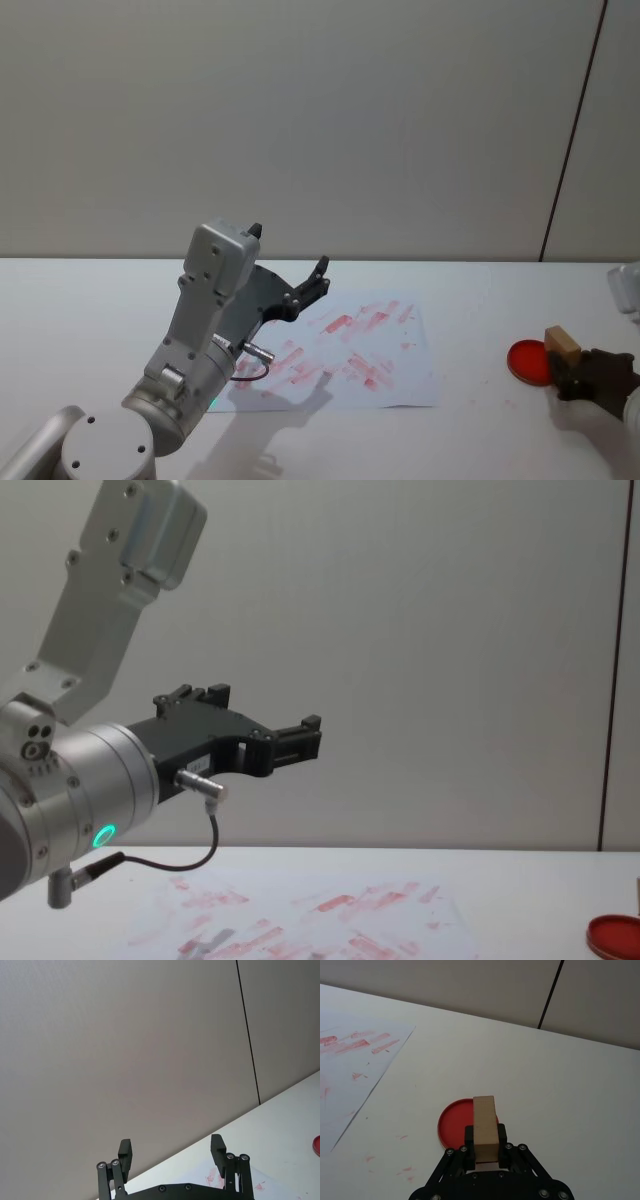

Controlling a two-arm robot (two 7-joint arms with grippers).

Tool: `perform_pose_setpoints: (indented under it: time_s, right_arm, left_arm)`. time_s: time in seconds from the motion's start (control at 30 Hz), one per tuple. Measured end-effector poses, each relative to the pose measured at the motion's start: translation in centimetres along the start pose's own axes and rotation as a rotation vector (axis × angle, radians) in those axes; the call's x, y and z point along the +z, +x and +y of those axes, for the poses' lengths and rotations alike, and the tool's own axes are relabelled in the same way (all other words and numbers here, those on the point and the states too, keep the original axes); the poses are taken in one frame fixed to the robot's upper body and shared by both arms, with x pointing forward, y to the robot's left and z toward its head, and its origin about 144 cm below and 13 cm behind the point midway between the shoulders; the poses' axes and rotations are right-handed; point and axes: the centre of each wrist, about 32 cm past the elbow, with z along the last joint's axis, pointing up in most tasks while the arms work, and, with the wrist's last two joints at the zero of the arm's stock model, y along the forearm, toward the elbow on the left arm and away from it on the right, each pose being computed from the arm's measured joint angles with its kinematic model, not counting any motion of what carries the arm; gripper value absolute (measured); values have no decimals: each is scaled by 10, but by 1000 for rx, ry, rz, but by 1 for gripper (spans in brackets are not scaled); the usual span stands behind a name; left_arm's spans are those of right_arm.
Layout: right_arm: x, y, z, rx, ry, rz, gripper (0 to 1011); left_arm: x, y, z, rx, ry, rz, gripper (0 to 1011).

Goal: Use the one hand to pick up the stamp and affix it onto the A4 paper.

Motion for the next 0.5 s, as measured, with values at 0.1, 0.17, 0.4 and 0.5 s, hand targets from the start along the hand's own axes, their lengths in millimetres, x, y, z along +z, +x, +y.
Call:
perform_pose_setpoints:
  time_s: [0.1,0.17,0.4,0.5]
  right_arm:
    - [-1,0,1,-3,-5,-1,220]
    - [-2,0,2,-5,-8,-2,220]
    - [1,-1,4,5,8,-4,220]
    - [4,-3,5,14,19,-5,220]
  left_arm:
    - [0,0,0,0,0,0,1002]
    - [0,0,0,0,0,0,1002]
    - [0,0,0,0,0,0,1003]
    - [0,0,0,0,0,0,1002]
